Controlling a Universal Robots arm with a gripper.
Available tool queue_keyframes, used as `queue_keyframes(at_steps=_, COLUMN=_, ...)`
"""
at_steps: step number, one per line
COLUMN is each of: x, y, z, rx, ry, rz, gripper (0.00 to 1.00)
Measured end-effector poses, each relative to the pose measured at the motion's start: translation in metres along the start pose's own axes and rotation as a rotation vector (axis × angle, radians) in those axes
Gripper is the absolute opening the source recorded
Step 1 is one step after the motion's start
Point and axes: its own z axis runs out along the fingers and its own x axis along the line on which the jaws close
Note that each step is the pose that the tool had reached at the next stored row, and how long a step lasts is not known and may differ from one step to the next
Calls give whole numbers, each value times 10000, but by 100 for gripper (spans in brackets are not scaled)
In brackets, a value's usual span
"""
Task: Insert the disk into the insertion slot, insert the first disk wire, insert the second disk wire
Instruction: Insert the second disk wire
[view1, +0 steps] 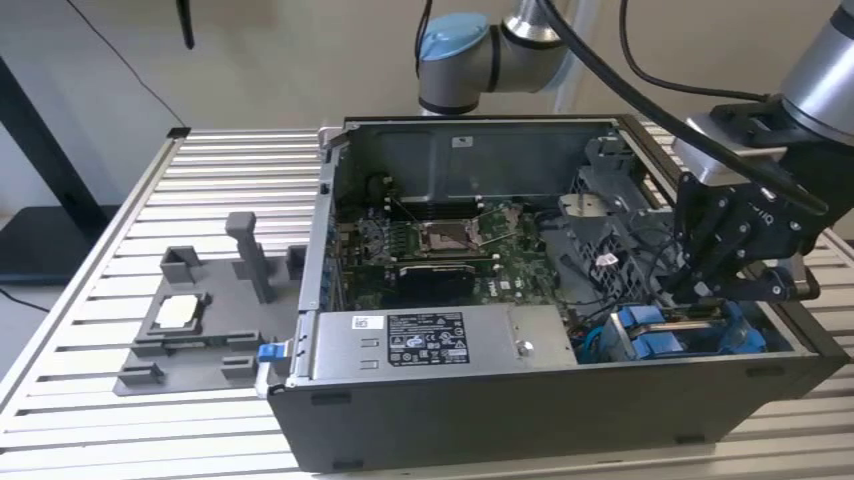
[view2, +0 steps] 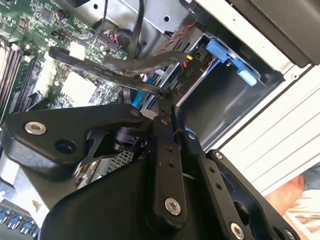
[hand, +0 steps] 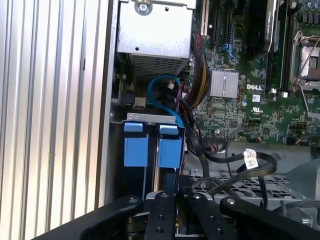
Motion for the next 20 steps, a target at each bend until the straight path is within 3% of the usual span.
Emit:
queue_keyframes(at_steps=5, x=4, y=-19, z=26, rx=-46, ry=-5, rz=92, gripper=16)
queue_keyframes(at_steps=20, x=9, y=-34, z=74, rx=-18, ry=-27, rz=480, gripper=16)
